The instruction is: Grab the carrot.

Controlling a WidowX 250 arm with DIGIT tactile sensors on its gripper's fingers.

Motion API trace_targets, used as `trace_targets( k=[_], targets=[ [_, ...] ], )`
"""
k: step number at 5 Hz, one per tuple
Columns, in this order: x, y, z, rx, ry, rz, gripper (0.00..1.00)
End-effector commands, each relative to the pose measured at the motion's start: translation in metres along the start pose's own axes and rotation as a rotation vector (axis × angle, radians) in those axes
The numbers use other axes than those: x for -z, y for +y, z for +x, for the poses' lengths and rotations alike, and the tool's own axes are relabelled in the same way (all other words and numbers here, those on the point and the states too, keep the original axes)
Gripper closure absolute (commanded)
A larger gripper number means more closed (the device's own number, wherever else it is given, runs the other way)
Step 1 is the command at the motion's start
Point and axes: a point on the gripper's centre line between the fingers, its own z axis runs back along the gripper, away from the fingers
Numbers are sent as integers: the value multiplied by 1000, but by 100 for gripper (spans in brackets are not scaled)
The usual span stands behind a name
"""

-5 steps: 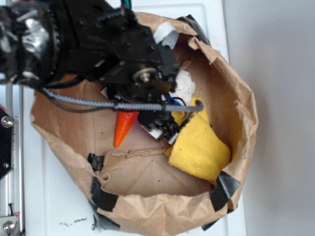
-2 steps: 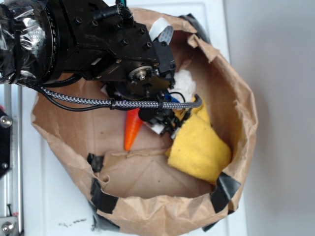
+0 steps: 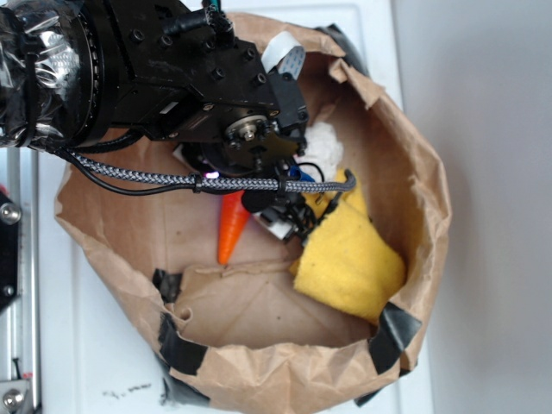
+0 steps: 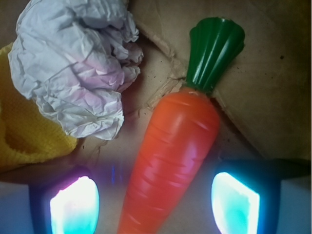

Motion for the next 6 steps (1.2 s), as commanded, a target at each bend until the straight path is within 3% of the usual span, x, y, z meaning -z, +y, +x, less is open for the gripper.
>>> trace_targets(
  k=[1,2,3,6],
  targets=[
    [14,11,22,17,-84,-9,0],
    [24,10,24,8,-83,14,0],
    [21,7,25,-22,-75,4,100],
    [-20,-3,21,-2,-18,-48,100]
  ],
)
